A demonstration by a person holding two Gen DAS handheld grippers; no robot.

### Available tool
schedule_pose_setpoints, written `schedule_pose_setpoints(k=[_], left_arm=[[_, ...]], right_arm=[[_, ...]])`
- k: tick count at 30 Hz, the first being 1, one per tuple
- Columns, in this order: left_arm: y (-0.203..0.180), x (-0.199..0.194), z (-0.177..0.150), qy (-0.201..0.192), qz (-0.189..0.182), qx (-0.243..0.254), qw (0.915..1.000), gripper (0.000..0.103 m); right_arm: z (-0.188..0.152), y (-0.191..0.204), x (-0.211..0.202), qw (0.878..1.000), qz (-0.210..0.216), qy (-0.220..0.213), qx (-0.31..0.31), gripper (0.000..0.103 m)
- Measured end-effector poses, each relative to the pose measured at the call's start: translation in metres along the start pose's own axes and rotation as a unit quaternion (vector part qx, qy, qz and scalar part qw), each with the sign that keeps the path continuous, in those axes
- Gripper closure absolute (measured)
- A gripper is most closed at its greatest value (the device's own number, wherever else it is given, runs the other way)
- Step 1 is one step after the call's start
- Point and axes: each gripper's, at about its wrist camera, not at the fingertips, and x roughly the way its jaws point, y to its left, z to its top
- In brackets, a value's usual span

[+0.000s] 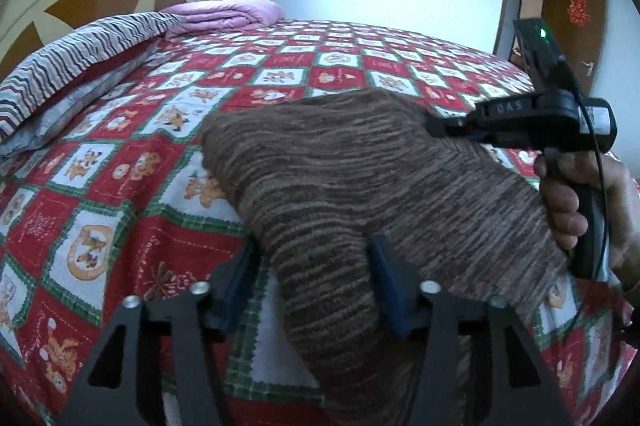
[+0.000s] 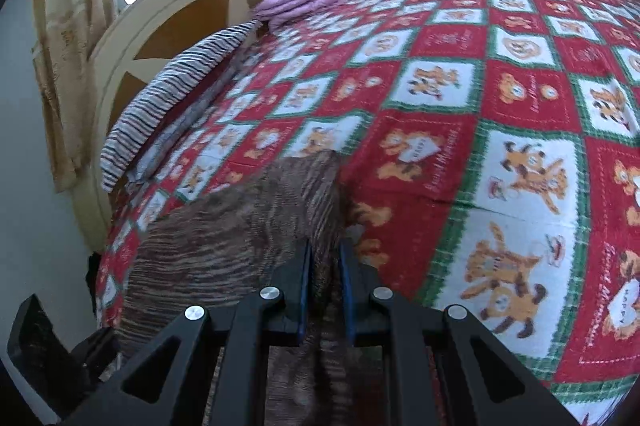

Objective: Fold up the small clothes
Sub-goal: 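Open the right gripper and release the sweater onto the quilt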

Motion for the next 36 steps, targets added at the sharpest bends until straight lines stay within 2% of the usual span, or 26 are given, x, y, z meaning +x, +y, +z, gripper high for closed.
schedule_pose_setpoints(k=[3, 5, 9, 10, 13, 14, 16, 17, 18, 19, 20, 22, 24, 27, 31, 33, 36], left_arm=[[0.003, -0.002, 0.002, 0.002, -0.003, -0.004, 1.0, 0.04], [0.006, -0.008, 0.007, -0.007, 0.007, -0.004, 0.9999, 0.036], [0.017, -0.017, 0.022, -0.045, 0.047, 0.003, 0.9979, 0.016], [0.022, -0.015, 0.026, -0.047, 0.057, 0.003, 0.9972, 0.015], [0.034, -0.001, 0.034, -0.042, 0.075, -0.003, 0.9963, 0.015], [0.038, 0.005, 0.037, -0.04, 0.082, -0.003, 0.9959, 0.015], [0.044, 0.016, 0.041, -0.036, 0.112, 0.0, 0.993, 0.011], [0.046, 0.021, 0.042, -0.035, 0.123, -0.002, 0.9918, 0.009], [0.049, 0.027, 0.043, -0.031, 0.131, -0.004, 0.9909, 0.007], [0.051, 0.032, 0.044, -0.023, 0.135, -0.006, 0.9906, 0.006], [0.05, 0.039, 0.045, -0.007, 0.137, -0.005, 0.9905, 0.006], [0.044, 0.042, 0.044, -0.004, 0.154, 0.015, 0.988, 0.001], [0.038, 0.045, 0.043, -0.011, 0.179, 0.031, 0.9833, 0.0], [0.039, 0.043, 0.041, -0.015, 0.175, 0.031, 0.984, 0.0], [0.045, 0.028, 0.038, -0.014, 0.148, -0.001, 0.9888, 0.0], [0.042, 0.014, 0.032, -0.01, 0.131, -0.013, 0.9912, 0.0], [0.033, -0.012, 0.024, -0.024, 0.113, -0.008, 0.9933, 0.0]], right_arm=[[-0.003, -0.004, 0.002, 1.0, 0.004, 0.004, 0.001, 0.089], [-0.004, -0.002, -0.001, 1.0, 0.002, 0.005, -0.007, 0.089], [-0.004, 0.011, -0.028, 0.999, -0.018, -0.025, -0.022, 0.089], [-0.004, 0.013, -0.034, 0.999, -0.017, -0.031, -0.024, 0.086], [-0.014, 0.023, -0.052, 0.999, -0.004, -0.036, -0.036, 0.06], [-0.02, 0.024, -0.056, 0.999, -0.001, -0.035, -0.038, 0.058], [-0.034, 0.03, -0.058, 0.998, -0.004, -0.024, -0.053, 0.058], [-0.042, 0.033, -0.054, 0.997, -0.027, -0.007, -0.065, 0.059], [-0.047, 0.035, -0.051, 0.996, -0.044, 0.003, -0.072, 0.061], [-0.054, 0.035, -0.048, 0.995, -0.058, 0.014, -0.078, 0.071], [-0.061, 0.034, -0.045, 0.995, -0.064, 0.023, -0.079, 0.073], [-0.07, 0.03, -0.044, 0.994, -0.077, 0.027, -0.075, 0.073], [-0.074, 0.027, -0.046, 0.994, -0.079, 0.023, -0.067, 0.073], [-0.078, 0.023, -0.043, 0.994, -0.08, 0.013, -0.072, 0.072], [-0.08, 0.007, -0.047, 0.999, -0.042, -0.006, -0.026, 0.067], [-0.085, 0.01, -0.058, 0.998, -0.048, -0.025, -0.016, 0.062], [-0.096, 0.019, -0.077, 0.997, -0.064, -0.042, -0.003, 0.061]])
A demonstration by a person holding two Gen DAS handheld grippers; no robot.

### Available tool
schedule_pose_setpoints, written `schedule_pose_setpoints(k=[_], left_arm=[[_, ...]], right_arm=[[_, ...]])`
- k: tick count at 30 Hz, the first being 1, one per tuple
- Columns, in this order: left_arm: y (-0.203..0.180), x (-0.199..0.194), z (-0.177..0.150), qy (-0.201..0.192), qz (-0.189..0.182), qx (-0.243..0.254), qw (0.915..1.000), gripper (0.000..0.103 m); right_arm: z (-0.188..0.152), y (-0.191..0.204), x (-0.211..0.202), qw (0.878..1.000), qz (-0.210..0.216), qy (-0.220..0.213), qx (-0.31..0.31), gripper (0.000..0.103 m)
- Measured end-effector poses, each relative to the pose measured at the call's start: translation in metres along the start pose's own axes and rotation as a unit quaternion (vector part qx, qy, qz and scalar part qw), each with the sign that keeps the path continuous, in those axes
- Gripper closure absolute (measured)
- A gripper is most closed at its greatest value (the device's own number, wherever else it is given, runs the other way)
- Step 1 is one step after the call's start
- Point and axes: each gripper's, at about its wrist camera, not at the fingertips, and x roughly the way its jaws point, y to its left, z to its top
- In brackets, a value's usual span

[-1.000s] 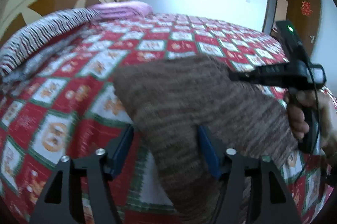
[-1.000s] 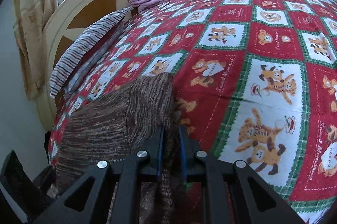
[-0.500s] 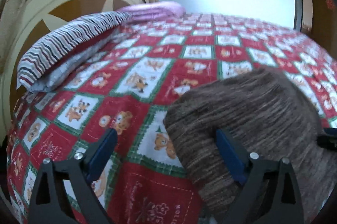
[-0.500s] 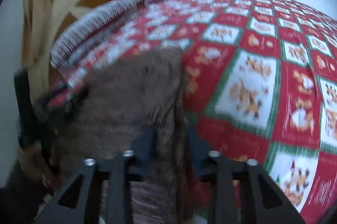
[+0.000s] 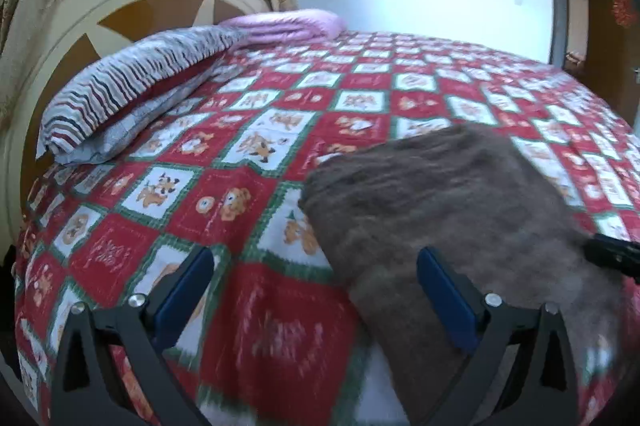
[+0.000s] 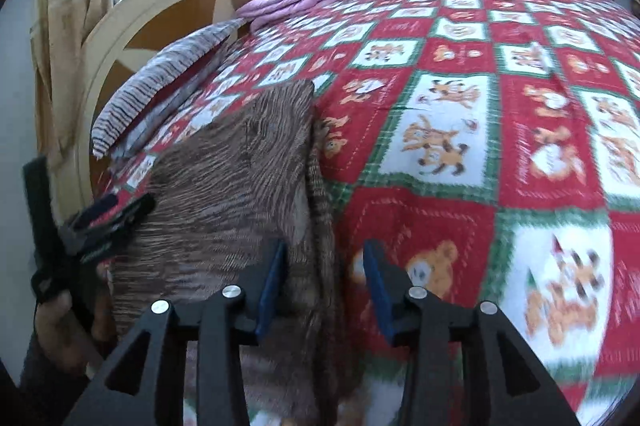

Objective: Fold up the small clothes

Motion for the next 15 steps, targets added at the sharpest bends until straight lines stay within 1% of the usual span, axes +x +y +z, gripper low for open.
schedule_pose_setpoints(k=[3, 7, 11, 15], left_arm=[[-0.003, -0.026, -0.001, -0.021, -0.014, 0.006, 0.9997, 0.0], [-0.006, -0.052, 0.004, -0.048, -0.028, 0.011, 0.9984, 0.0], [-0.005, -0.067, 0.009, -0.07, -0.034, 0.013, 0.9969, 0.0], [-0.002, -0.078, 0.014, -0.08, -0.041, 0.005, 0.9959, 0.0]], right_arm=[[-0.008, 0.009, -0.025, 0.999, -0.019, -0.026, 0.002, 0.061], [-0.013, 0.022, -0.049, 0.998, -0.036, -0.049, -0.004, 0.061], [-0.017, 0.039, -0.071, 0.997, -0.041, -0.067, -0.012, 0.061], [-0.021, 0.056, -0.086, 0.996, -0.044, -0.076, -0.028, 0.061]])
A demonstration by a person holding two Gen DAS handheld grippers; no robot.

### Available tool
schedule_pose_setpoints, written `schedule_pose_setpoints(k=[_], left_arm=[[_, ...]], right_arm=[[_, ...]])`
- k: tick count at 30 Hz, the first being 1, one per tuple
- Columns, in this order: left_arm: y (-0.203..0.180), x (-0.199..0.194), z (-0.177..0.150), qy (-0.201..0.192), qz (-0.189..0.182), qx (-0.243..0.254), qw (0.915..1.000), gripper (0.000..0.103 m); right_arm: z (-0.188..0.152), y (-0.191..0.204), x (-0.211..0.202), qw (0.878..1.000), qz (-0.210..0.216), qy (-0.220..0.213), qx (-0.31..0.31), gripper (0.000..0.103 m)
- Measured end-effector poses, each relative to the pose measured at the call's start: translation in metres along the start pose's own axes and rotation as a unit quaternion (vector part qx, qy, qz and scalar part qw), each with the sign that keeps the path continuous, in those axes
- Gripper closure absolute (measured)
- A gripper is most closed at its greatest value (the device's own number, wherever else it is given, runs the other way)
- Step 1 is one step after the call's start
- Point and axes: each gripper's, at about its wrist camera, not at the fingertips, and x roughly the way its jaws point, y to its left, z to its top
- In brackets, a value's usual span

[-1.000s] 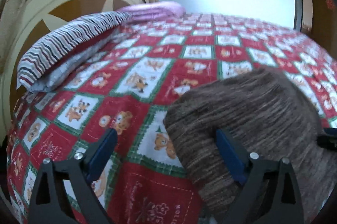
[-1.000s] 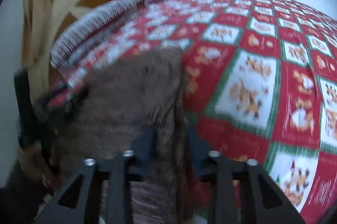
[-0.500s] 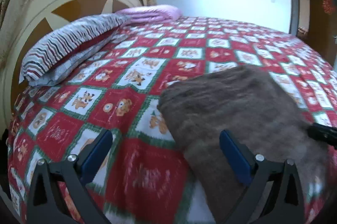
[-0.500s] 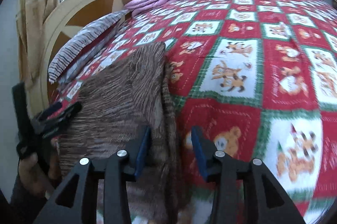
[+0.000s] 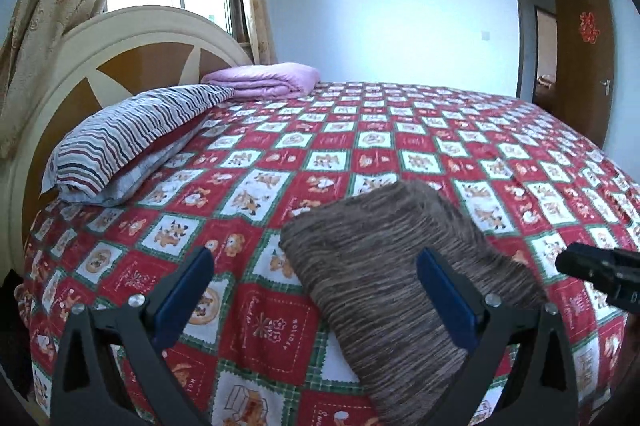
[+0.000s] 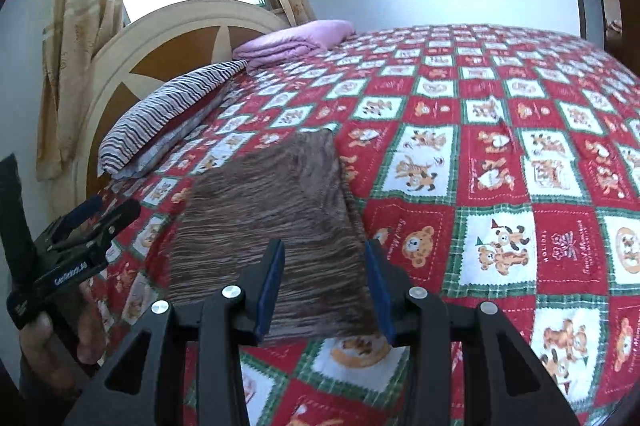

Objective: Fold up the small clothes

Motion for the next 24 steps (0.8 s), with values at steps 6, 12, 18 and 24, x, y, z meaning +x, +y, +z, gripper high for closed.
schedule_pose_setpoints(k=[6, 12, 18, 24], left_arm=[[0.0, -0.012, 0.005, -0.012, 0.0, -0.007, 0.9999, 0.0], [-0.002, -0.017, 0.006, -0.019, -0.003, -0.005, 0.9998, 0.0], [-0.005, -0.018, 0.006, -0.019, -0.003, -0.003, 0.9998, 0.0], [-0.005, -0.018, 0.006, -0.019, -0.004, -0.005, 0.9998, 0.0]], right_arm=[[-0.001, 0.014, -0.018, 1.0, -0.003, -0.015, -0.01, 0.061], [-0.002, 0.019, -0.028, 1.0, -0.008, -0.024, -0.011, 0.06], [-0.004, 0.021, -0.036, 0.999, -0.012, -0.031, -0.012, 0.06], [-0.005, 0.022, -0.038, 0.999, -0.012, -0.032, -0.011, 0.06]])
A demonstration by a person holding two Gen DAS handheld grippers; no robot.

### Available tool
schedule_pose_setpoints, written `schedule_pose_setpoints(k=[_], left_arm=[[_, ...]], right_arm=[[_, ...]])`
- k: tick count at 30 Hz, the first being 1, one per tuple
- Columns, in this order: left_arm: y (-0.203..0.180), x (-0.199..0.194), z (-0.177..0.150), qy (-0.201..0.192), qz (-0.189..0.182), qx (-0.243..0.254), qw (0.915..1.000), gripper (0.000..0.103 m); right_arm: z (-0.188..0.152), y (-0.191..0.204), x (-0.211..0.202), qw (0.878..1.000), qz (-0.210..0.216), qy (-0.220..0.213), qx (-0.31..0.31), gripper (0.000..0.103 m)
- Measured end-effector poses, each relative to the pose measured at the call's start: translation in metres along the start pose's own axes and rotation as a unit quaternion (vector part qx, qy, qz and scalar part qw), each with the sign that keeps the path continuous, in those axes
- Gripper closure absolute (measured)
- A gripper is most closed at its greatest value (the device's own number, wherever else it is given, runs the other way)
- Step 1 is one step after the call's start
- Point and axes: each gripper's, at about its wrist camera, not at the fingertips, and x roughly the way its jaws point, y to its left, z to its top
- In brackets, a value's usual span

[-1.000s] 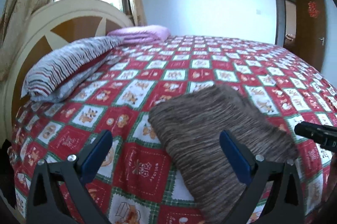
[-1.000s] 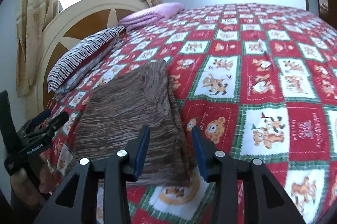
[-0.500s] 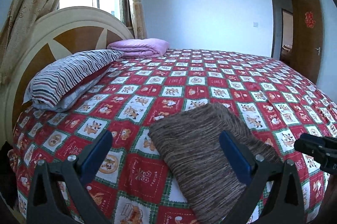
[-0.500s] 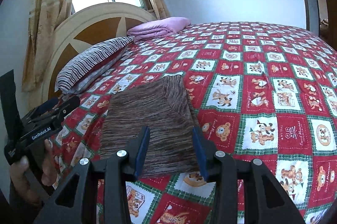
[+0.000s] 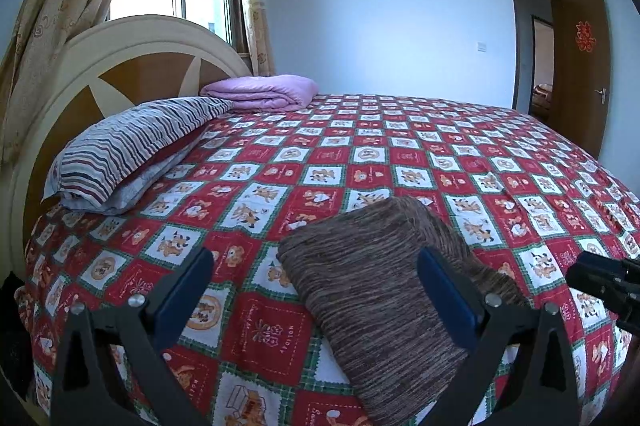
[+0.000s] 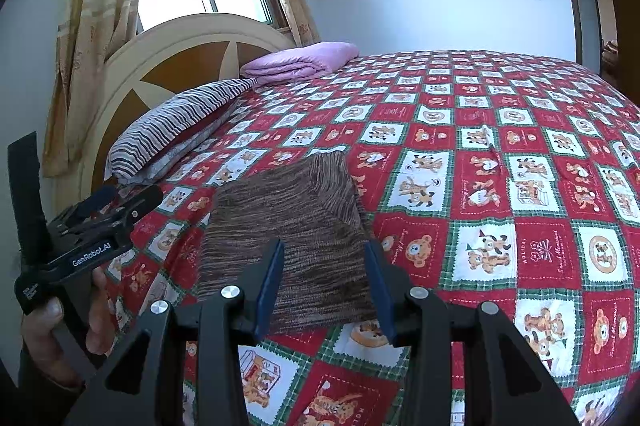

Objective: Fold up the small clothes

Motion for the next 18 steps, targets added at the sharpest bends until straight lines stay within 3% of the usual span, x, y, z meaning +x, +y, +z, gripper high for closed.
schedule_pose_setpoints(k=[18], left_arm=[[0.0, -0.0002, -0.0004, 0.0, 0.0, 0.0, 1.0, 0.0]], right_arm=[[-0.005, 0.0015, -0.004, 1.0, -0.002, -0.004, 0.003, 0.06]])
